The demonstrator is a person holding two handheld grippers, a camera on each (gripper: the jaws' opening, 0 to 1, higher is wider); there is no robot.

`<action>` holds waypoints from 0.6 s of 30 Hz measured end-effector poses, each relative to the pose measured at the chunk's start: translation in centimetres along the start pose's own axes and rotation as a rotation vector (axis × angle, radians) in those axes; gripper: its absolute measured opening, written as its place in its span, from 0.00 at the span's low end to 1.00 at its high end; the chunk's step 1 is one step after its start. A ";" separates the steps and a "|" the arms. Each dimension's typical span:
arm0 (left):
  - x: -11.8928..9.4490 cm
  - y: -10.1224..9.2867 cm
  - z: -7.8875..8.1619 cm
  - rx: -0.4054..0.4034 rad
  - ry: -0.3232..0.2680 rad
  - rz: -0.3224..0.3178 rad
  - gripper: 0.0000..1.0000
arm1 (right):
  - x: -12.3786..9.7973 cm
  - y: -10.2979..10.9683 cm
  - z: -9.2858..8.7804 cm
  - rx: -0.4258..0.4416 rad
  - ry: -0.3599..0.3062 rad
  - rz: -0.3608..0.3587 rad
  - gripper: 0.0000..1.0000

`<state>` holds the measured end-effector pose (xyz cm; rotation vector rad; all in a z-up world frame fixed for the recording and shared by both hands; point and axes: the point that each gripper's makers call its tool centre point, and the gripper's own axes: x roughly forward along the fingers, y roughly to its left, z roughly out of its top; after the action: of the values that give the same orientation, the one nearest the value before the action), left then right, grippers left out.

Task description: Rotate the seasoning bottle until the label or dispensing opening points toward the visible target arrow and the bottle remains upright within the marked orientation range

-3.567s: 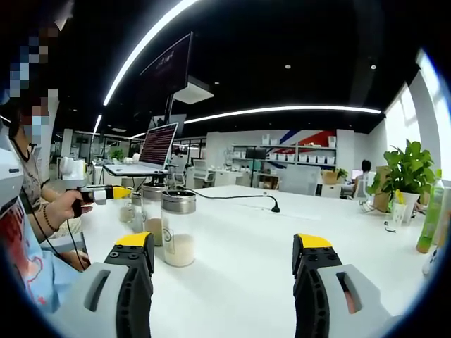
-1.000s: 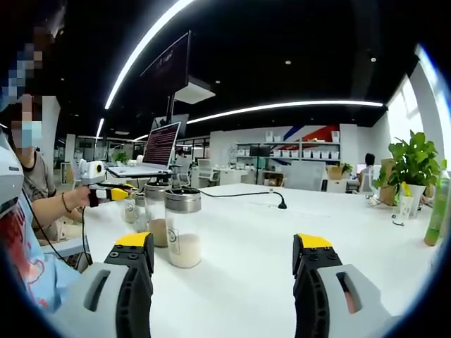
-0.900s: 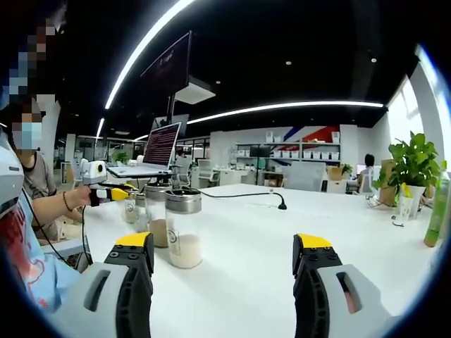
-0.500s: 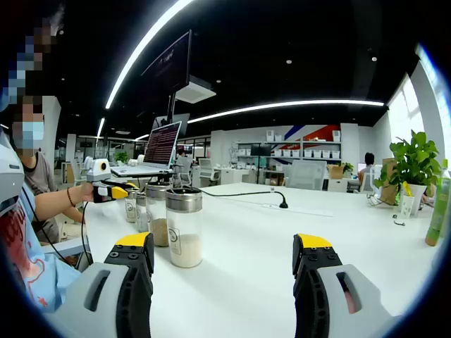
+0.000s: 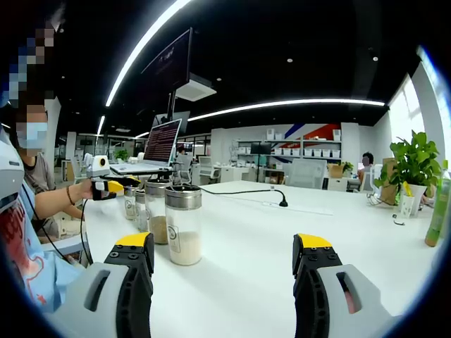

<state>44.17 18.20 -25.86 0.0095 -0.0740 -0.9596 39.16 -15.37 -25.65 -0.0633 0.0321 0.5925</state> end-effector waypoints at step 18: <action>-1.8 -0.3 2.7 -0.014 -0.031 0.294 0.49 | -0.1 -0.2 -0.1 0.006 0.000 -0.009 0.83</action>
<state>42.77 19.56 -23.32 -0.0289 -0.0943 -0.6669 39.13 -15.58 -25.75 -0.0576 0.0333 0.5837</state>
